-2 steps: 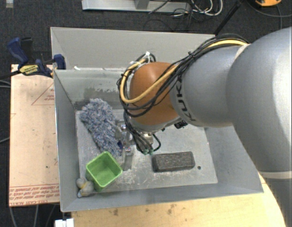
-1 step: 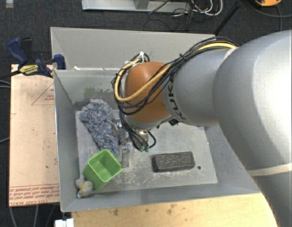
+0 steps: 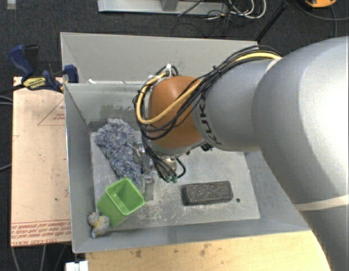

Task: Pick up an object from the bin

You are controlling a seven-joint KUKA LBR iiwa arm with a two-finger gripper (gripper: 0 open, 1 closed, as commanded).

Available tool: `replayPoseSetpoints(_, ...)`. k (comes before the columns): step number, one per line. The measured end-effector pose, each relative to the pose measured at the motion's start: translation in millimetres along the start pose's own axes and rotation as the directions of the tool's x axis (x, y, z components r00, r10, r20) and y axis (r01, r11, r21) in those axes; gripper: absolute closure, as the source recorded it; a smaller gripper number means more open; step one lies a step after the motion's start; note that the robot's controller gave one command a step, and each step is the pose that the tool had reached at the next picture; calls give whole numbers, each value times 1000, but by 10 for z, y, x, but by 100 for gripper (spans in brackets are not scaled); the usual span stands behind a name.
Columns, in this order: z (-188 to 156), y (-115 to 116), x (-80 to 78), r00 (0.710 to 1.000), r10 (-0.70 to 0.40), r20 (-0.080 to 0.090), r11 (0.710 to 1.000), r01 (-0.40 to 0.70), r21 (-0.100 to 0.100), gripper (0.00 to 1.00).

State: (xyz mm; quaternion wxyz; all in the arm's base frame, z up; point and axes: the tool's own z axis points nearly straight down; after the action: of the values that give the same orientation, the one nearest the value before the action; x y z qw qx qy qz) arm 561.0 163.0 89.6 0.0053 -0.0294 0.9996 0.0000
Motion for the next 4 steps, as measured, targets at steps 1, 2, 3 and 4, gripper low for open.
replayPoseSetpoints(1, -38, 1, -389, 997, -74, -11, 997, 74, -2, 0)
replayPoseSetpoints(2, 166, 603, -198, 964, -265, -3, 964, 265, -6, 100)
replayPoseSetpoints(3, 171, 602, -197, 964, -265, -3, 964, 265, -6, 100)
replayPoseSetpoints(4, -76, 610, -258, 963, -270, -10, 963, 270, -4, 100)
